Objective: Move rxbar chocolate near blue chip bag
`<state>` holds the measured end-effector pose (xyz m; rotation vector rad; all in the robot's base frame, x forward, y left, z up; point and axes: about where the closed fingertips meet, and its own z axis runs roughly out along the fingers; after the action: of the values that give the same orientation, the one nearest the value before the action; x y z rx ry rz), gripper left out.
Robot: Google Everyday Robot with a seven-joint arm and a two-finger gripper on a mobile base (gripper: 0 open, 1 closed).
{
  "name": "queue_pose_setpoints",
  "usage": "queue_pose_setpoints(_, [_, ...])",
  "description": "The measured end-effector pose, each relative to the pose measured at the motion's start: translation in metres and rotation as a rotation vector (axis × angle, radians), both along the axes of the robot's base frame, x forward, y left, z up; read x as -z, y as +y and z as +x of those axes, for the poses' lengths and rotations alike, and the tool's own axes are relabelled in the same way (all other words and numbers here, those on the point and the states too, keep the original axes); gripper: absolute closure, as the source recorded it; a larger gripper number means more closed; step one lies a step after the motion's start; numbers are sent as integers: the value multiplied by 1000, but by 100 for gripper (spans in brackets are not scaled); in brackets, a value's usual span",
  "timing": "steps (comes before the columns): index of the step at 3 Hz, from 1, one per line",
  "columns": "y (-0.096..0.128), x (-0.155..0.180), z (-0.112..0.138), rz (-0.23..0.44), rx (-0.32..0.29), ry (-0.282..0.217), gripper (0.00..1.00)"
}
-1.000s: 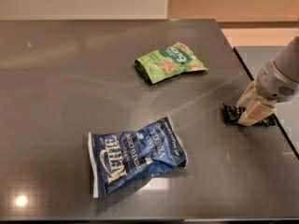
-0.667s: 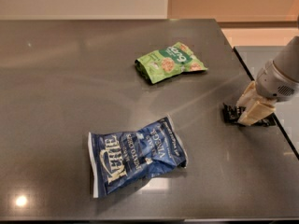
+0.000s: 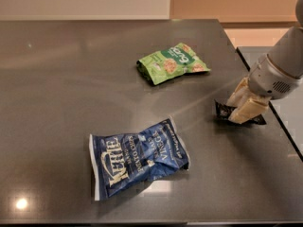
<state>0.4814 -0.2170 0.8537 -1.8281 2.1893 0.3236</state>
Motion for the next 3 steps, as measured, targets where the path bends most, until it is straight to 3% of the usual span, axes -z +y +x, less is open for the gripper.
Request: queue_pose_setpoints(3, [85, -15, -55, 131, -161, 33, 100])
